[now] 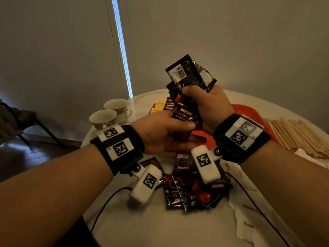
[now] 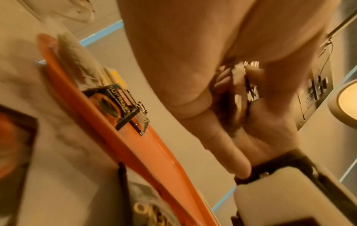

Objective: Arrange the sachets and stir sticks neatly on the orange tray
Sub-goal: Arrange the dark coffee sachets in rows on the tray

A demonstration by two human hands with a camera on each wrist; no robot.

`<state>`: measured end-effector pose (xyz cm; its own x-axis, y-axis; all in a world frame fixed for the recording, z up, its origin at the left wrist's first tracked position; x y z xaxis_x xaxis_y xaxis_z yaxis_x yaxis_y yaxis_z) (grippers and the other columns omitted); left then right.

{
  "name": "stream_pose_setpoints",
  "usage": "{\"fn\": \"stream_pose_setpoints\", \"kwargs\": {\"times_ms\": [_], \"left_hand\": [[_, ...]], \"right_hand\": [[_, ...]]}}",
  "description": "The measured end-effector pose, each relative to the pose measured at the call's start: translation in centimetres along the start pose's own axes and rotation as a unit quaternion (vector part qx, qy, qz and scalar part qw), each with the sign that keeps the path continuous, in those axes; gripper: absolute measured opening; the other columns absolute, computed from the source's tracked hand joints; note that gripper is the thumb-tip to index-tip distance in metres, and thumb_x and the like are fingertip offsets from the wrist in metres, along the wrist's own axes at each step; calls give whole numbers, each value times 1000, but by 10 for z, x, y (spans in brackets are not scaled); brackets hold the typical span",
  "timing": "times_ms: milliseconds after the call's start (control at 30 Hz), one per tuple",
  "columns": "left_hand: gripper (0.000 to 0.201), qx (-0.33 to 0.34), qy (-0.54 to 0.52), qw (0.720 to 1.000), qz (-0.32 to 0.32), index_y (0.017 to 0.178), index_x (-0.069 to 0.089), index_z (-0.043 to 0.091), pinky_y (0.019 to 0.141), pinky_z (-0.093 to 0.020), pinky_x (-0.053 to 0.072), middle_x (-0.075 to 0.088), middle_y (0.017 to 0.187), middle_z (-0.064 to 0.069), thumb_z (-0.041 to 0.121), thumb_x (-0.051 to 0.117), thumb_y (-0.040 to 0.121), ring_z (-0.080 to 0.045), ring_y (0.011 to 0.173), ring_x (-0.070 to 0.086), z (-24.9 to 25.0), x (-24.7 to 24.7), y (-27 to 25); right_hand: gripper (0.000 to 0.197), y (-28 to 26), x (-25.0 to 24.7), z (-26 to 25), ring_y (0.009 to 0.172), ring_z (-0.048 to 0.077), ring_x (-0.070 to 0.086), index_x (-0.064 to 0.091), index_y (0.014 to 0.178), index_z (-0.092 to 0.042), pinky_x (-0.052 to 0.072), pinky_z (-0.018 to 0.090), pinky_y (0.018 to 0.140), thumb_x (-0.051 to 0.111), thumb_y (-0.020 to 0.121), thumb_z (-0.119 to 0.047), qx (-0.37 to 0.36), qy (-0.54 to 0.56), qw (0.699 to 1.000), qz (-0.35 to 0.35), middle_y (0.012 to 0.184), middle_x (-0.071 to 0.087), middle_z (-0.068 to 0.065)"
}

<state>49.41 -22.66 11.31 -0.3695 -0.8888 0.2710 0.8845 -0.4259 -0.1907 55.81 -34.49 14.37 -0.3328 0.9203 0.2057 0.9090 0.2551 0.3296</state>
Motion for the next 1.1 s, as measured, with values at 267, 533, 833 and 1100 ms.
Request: {"fn": "stream_pose_setpoints", "kwargs": {"times_ms": [267, 533, 833, 1100], "left_hand": [[28, 83, -3, 979, 185, 121, 70, 3, 75, -39, 61, 67, 91, -12, 13, 56, 99, -24, 78, 68, 14, -45, 26], [46, 139, -67, 978, 144, 134, 64, 3, 93, -39, 61, 71, 125, -20, 25, 65, 93, -31, 113, 70, 12, -22, 53], [29, 117, -179, 959, 185, 118, 68, -6, 85, -48, 62, 75, 110, -25, 12, 53, 101, -38, 95, 75, 0, -35, 59], [26, 111, -178, 948, 238, 118, 69, -3, 83, -54, 61, 76, 107, -25, 10, 64, 95, -40, 95, 76, -3, -53, 54]], "right_hand": [[20, 14, -48, 15, 84, 20, 72, 68, 114, -10, 57, 36, 75, 63, 95, -7, 39, 84, 993, 75, 91, 75, 6], [35, 5, -23, 49, 95, 25, 72, 68, 125, -11, 60, 34, 74, 67, 90, -15, 154, 86, 982, -64, 115, 73, 16], [38, 7, -16, 59, 101, 38, 73, 68, 121, -14, 53, 40, 77, 79, 85, -19, 158, -20, 984, -81, 110, 76, 15], [55, 16, -26, 60, 103, 50, 68, 65, 111, -5, 54, 65, 87, 90, 68, -26, 100, -39, 994, -28, 116, 65, 33]]}}
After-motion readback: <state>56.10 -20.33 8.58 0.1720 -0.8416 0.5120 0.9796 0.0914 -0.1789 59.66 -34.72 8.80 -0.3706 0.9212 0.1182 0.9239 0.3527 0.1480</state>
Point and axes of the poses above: each hand's wrist, its own y-axis towards the middle knuckle, its own x-axis out of the palm, z = x × y, the point moved 4 cm from there along y, towards the middle knuckle
